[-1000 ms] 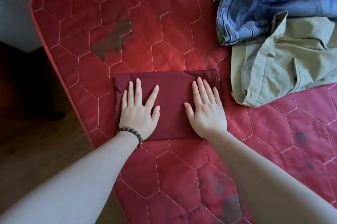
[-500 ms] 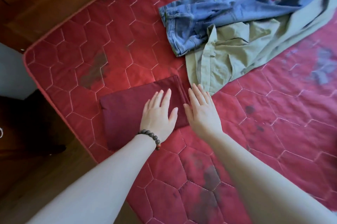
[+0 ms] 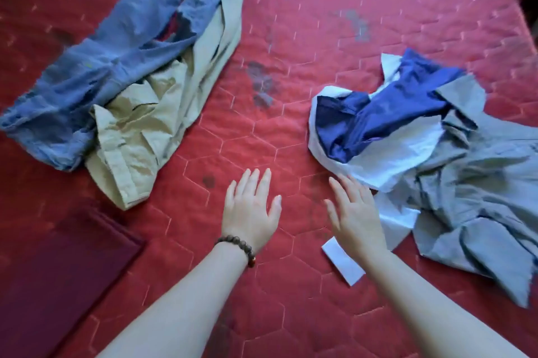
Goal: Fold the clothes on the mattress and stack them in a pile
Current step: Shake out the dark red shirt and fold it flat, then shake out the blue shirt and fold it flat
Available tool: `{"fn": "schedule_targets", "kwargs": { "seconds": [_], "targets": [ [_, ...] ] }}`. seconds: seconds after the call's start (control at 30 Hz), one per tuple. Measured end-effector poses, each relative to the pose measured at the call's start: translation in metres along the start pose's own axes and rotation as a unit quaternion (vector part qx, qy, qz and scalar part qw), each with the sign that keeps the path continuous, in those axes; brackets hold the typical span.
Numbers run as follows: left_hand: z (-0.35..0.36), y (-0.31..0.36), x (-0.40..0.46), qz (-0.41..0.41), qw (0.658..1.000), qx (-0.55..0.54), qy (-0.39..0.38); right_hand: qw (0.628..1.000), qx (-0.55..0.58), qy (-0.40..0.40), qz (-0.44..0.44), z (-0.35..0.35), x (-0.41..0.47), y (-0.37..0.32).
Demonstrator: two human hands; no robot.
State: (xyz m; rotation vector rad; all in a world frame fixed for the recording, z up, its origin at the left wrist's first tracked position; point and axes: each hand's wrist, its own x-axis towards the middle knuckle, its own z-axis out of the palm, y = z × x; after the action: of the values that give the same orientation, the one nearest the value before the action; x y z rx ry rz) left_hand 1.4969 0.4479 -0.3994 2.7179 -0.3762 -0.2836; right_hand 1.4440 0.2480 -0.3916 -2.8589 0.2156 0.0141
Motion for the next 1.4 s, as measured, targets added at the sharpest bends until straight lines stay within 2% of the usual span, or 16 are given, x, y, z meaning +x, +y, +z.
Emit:
{"fn": "schedule_targets", "kwargs": {
  "seconds": [0.17,0.3,0.43,0.5,0.63,0.73,0.83,0.97,1.03,1.13,1.27,1.4],
  "targets": [
    [0.035,0.044,0.065,0.055,0.997,0.053,-0.031,0.998,-0.022,-0.030,0.042,0.001,0.037,0.065],
    [0.064,0.062,0.113,0.058,0.994,0.078,-0.045,0.994,-0.083,-0.066,0.036,0.017,0.090,0.106],
    [0.090,0.064,0.144,0.103,0.988,0.106,-0.036,0.985,-0.151,-0.080,0.026,0.040,0.134,0.137],
    [0.097,0.065,0.150,0.112,0.989,0.096,-0.027,0.991,-0.120,-0.054,0.029,0.045,0.149,0.146],
    [0.097,0.068,0.156,0.146,0.988,0.054,-0.005,0.998,0.021,0.064,0.005,0.042,0.156,0.141],
    [0.085,0.079,0.161,0.188,0.982,0.004,0.018,0.996,0.037,0.078,0.005,0.029,0.148,0.127],
    [0.073,0.096,0.162,0.207,0.976,-0.056,0.031,0.994,0.063,0.087,-0.036,0.009,0.133,0.109],
    [0.045,0.103,0.156,0.224,0.964,-0.140,0.033,0.988,0.116,0.084,-0.048,-0.015,0.118,0.082],
    [0.024,0.102,0.149,0.208,0.966,-0.149,0.020,0.985,0.133,0.097,-0.040,-0.030,0.113,0.072],
    [-0.016,0.099,0.135,0.215,0.968,-0.125,0.040,0.986,0.130,0.100,-0.024,-0.059,0.106,0.064],
    [-0.088,0.108,0.117,0.236,0.963,-0.116,0.054,0.985,0.132,0.108,-0.037,-0.109,0.102,0.039],
    [-0.187,0.123,0.101,0.245,0.953,-0.140,0.110,0.979,0.159,0.125,-0.016,-0.177,0.104,0.008]
  ]
}}
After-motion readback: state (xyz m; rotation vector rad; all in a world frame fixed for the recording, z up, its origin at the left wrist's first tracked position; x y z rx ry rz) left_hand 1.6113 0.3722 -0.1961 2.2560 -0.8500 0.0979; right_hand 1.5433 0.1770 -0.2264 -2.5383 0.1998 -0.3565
